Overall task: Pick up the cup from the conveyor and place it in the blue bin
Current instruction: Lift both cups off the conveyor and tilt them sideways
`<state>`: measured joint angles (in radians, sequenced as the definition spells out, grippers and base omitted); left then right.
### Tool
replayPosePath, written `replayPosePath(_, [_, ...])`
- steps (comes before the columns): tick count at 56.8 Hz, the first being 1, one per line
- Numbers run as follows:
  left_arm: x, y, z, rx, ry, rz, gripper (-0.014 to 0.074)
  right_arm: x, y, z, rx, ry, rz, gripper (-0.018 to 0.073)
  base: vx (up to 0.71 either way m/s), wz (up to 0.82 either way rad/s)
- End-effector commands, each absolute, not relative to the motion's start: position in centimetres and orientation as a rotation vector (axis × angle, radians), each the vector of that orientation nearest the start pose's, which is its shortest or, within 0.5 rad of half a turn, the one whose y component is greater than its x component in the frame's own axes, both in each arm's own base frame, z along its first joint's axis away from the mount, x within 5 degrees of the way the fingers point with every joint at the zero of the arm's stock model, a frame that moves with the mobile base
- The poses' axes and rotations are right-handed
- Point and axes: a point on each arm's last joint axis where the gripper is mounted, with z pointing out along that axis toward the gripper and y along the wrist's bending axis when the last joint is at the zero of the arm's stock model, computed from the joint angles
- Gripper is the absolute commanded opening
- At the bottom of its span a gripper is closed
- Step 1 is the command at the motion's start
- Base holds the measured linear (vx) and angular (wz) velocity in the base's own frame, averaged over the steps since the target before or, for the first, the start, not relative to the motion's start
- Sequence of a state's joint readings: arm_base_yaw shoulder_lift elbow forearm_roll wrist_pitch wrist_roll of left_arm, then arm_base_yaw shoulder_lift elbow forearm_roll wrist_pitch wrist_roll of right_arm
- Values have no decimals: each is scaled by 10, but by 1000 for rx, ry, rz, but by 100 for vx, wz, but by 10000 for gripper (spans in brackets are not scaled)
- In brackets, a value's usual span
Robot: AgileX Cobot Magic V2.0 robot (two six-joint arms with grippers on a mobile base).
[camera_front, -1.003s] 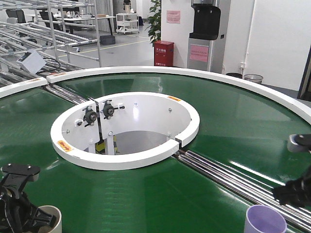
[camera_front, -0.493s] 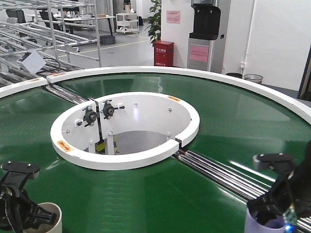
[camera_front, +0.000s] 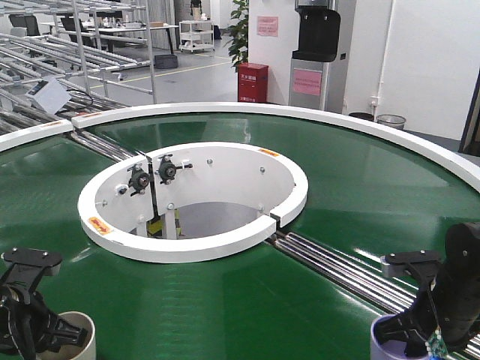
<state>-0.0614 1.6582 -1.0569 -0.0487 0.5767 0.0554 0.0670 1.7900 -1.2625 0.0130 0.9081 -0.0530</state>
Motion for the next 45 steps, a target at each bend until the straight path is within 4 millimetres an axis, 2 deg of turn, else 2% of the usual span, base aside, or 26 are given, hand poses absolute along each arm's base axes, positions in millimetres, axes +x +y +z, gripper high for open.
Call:
replayPosePath(1, [339,-23,241,99,2525,-51,-8,356,23,240,-173,2812,1,11,0,0])
replayPosePath(3, [340,-22,242,99,2520,-51,-8,356,23,241,-173,2807,8,-16,0,0])
replayPosePath(11, [337,-22,253,121,2470,-43,-8,355,24,255,-139,2739,33,-13,0,0])
replayPosePath(21, [326,-22,291,152,2309,-26,-8,343,27,301,-112,2530,73,-11,0,0])
replayPosePath(25, [317,-21,311,145,2225,-26,-8,333,30,327,-117,2417,87,-9,0,0])
replayPosePath(33, [290,-20,354,116,2066,-48,-8,307,43,374,-165,2204,111,-9,0,0])
replayPosePath(40, [255,-19,393,95,1919,-71,-8,279,53,410,-157,2045,170,-9,0,0])
replayPosePath(45, [229,-18,413,98,1830,-71,-8,262,52,430,-114,1945,204,-9,0,0])
